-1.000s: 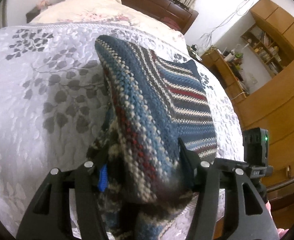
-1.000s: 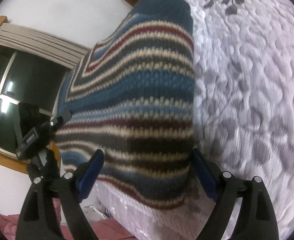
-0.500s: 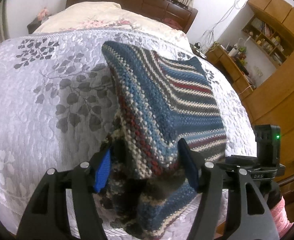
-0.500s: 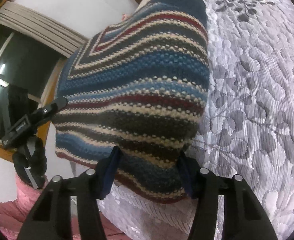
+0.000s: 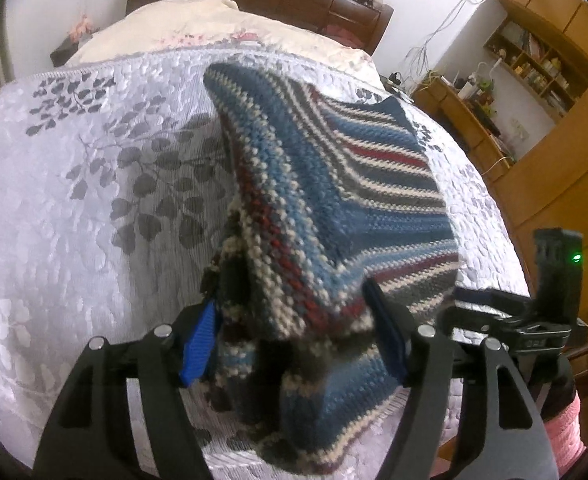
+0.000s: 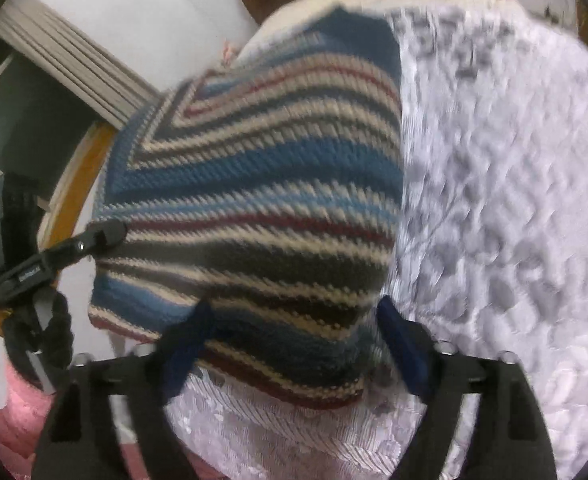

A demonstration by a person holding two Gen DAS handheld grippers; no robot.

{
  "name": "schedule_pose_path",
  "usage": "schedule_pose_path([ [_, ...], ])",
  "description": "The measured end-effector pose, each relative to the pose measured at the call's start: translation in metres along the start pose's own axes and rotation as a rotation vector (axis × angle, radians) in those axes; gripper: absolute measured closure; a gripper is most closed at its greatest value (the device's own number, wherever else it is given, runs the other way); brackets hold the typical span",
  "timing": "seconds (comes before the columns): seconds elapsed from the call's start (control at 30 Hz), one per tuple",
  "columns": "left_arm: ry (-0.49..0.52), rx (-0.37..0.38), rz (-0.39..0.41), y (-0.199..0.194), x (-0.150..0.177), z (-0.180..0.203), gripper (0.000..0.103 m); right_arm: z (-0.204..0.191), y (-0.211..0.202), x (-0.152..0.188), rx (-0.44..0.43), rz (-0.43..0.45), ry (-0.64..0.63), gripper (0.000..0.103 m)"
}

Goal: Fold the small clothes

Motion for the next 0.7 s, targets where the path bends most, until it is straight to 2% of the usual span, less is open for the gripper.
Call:
schedule_pose_path([
  [0.1,-0.013,-0.016,0.014,-0.012,0.001,0.004,0.032,-0.019,-0.014,-0.006,0.065,0.053,-0.036,0.003],
  [0.27,-0.026,-0.043,0.049,-0.033,0.002,0.013,0.027,-0.041,-0.029,-0.014,0.252,0.087,-0.074,0.004],
  [0.43,0.005,-0.085,0.087,-0.051,0.002,0.024,0.022,-0.051,-0.040,-0.018,0.271,0.125,-0.080,0.004],
  [0.7,0.011,-0.122,0.102,-0.061,0.001,0.036,0.019,-0.062,-0.063,-0.024,0.358,0.200,-0.086,0.004],
])
Point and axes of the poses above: each gripper's, at about its wrist camera, not at the fingertips, and y roughly the way its jaws point, z to its right, x to its underside, the point moved 4 cm from there along y, roughly the way its jaws point, and after that the axes turned 7 degrees about -x, right-handed, at the moved point
